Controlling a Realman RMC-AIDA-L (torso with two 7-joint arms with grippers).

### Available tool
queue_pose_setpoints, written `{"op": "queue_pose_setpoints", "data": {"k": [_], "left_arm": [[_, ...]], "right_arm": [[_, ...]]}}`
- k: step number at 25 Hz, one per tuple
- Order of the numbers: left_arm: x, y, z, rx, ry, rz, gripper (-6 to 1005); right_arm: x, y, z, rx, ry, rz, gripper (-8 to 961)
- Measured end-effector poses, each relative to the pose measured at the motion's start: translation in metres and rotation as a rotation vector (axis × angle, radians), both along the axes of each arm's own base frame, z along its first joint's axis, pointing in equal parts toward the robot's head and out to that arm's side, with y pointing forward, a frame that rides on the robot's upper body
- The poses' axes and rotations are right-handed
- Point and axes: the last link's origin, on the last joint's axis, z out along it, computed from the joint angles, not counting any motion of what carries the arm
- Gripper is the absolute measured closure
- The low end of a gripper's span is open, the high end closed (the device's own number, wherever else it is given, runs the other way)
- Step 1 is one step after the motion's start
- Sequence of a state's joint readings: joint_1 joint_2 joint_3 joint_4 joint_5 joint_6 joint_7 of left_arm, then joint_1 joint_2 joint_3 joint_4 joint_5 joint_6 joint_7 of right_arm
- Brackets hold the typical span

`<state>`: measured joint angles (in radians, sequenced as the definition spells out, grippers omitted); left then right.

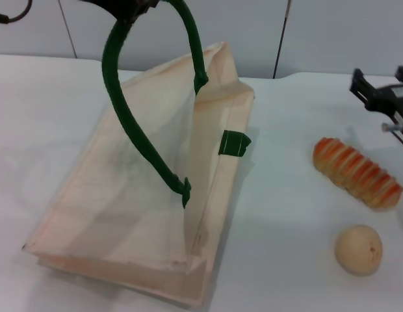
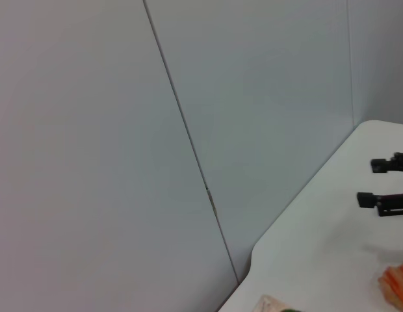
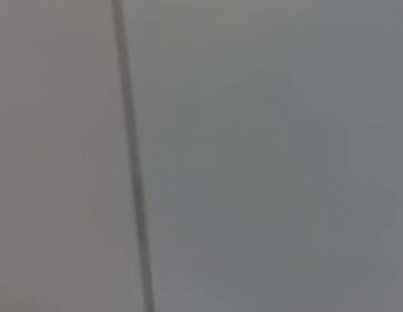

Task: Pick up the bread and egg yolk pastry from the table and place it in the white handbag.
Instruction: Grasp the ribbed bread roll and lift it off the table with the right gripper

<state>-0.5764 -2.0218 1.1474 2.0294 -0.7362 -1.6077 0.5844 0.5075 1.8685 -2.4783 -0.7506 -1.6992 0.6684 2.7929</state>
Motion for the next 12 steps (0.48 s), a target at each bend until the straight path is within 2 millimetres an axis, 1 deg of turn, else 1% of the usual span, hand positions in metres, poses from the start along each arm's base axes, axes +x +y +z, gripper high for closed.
{"op": "queue_pose_setpoints", "data": {"k": [4,12], "left_arm": [[0.000,0.001,0.000,0.004,0.004,0.003,890],[-0.001,0.001,0.001,0.013,0.007,0.006,890]], "right_arm": [[-0.020,0.004,0.010,-0.073,-0.012,0.048,74],[-0.037,0.003,0.033,-0.189,-0.160,0.054,74]]}}
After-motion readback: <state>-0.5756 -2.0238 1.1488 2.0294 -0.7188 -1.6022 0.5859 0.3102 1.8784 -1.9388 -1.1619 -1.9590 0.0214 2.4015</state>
